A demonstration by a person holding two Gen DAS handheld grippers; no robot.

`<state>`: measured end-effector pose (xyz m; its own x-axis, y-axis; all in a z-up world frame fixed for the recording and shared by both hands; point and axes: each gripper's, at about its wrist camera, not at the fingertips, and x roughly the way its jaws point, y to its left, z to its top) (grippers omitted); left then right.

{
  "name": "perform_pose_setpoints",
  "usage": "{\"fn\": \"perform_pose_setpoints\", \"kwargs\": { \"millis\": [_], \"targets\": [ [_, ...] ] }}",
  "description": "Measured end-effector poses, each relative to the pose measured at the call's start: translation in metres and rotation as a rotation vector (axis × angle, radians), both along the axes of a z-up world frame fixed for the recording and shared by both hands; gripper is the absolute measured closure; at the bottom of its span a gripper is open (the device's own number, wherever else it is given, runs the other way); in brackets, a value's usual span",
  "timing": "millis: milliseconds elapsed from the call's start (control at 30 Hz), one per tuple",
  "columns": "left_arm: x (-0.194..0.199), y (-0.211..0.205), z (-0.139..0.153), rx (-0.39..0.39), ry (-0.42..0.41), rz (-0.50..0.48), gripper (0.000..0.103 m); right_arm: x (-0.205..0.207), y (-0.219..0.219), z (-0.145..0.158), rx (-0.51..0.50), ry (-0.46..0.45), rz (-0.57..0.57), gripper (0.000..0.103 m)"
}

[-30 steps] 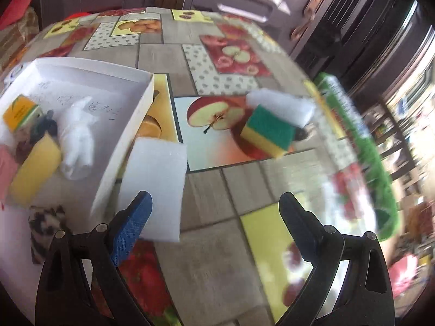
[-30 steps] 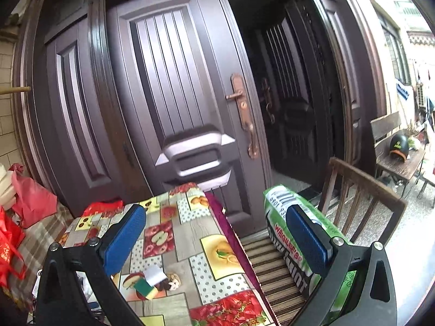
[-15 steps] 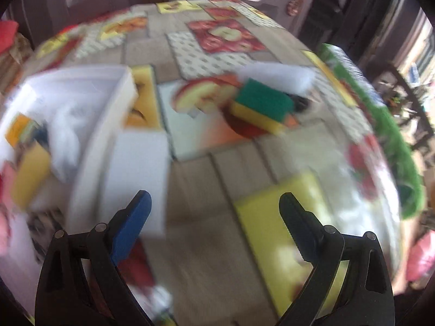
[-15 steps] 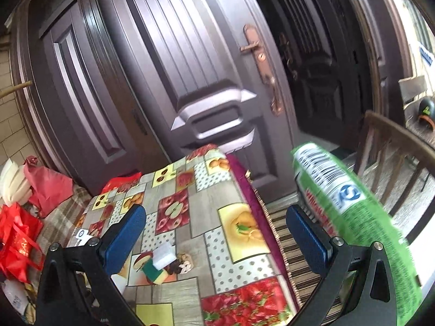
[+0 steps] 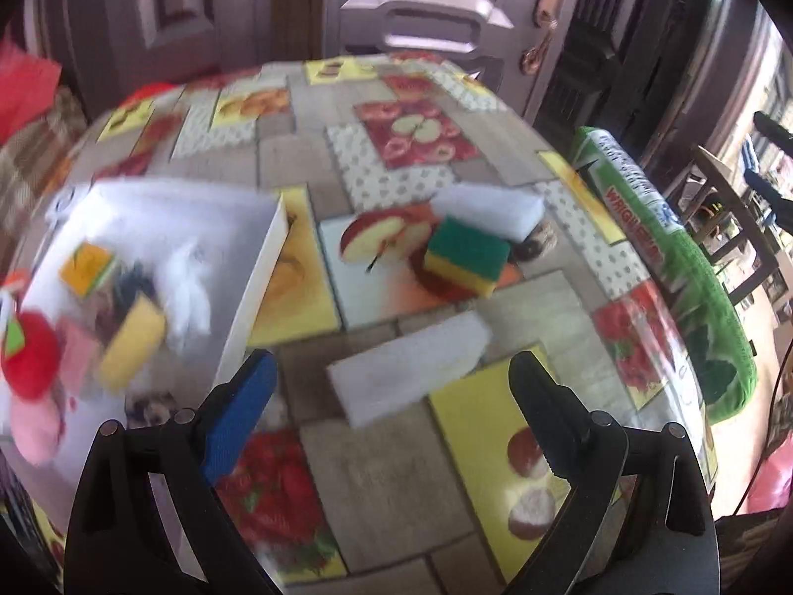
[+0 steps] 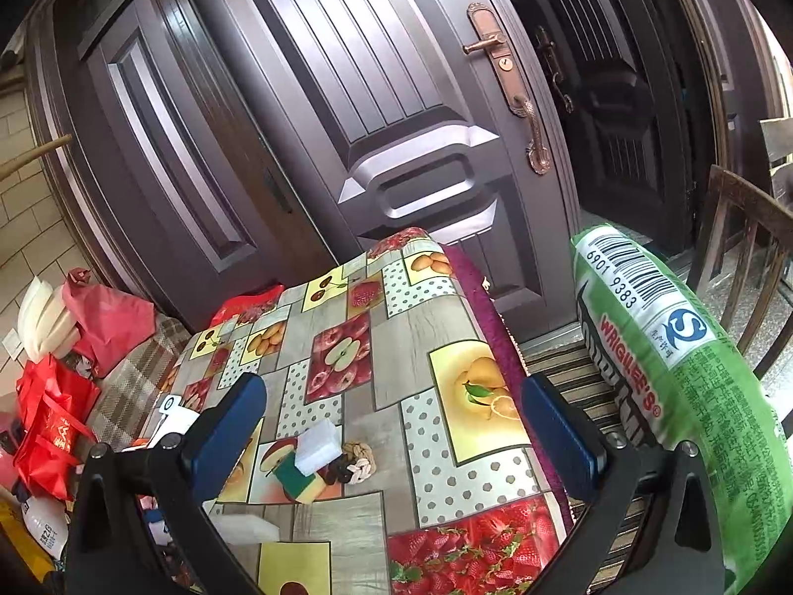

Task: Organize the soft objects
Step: 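Lower the open left tool toward the white foam block on the table, then grasp the white foam block with the left tool while the right tool grasps the second foam block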

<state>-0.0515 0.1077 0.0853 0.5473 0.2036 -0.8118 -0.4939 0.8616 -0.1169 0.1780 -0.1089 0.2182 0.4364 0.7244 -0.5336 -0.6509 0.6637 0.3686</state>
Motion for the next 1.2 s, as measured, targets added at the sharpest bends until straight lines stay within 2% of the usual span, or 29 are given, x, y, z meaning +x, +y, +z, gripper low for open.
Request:
{"fn": "perform_pose_setpoints", "kwargs": {
  "millis": [67, 167, 300, 500, 567, 700, 833, 967, 1033, 1133, 1200],
  "targets": [
    [0.012, -0.003, 0.001, 0.029, -0.006, -0.081, 0.008, 0.002, -0.002, -0.002, 0.000, 0.007, -0.008, 0.000],
    [0.039, -0.006, -0.011, 0.107, 0.059, -0.178, 0.008, 0.006, -0.005, -0.006, -0.002, 0.027, -0.020, 0.000],
    [0.064, -0.003, -0.038, 0.092, 0.146, -0.260, 0.008, 0.007, -0.008, -0.009, 0.005, 0.053, -0.027, 0.000],
    [0.078, 0.007, -0.070, 0.073, 0.241, -0.298, 0.008, 0.006, -0.002, -0.011, -0.009, 0.059, 0.005, 0.000],
    [0.076, 0.004, -0.069, 0.067, 0.243, -0.315, 0.008, 0.008, 0.013, -0.013, -0.013, 0.068, 0.063, 0.000],
    [0.064, -0.006, -0.063, -0.045, 0.211, -0.341, 0.008, 0.009, 0.057, -0.025, -0.073, 0.019, 0.194, 0.000],
    [0.057, -0.024, -0.065, -0.008, 0.222, -0.322, 0.010, 0.000, 0.123, -0.061, -0.207, -0.007, 0.365, 0.000],
    [0.049, -0.024, -0.049, -0.030, 0.170, -0.291, 0.010, -0.023, 0.181, -0.093, -0.355, -0.106, 0.512, 0.000],
    [0.039, -0.019, -0.031, -0.019, 0.128, -0.267, 0.010, -0.030, 0.199, -0.105, -0.396, -0.133, 0.548, 0.000],
    [0.019, -0.008, -0.008, -0.015, 0.074, -0.203, 0.010, -0.031, 0.216, -0.124, -0.439, -0.103, 0.586, 0.001],
    [0.006, -0.004, -0.003, -0.037, 0.059, -0.154, 0.010, -0.029, 0.221, -0.133, -0.454, -0.085, 0.596, 0.004]
  ]
}}
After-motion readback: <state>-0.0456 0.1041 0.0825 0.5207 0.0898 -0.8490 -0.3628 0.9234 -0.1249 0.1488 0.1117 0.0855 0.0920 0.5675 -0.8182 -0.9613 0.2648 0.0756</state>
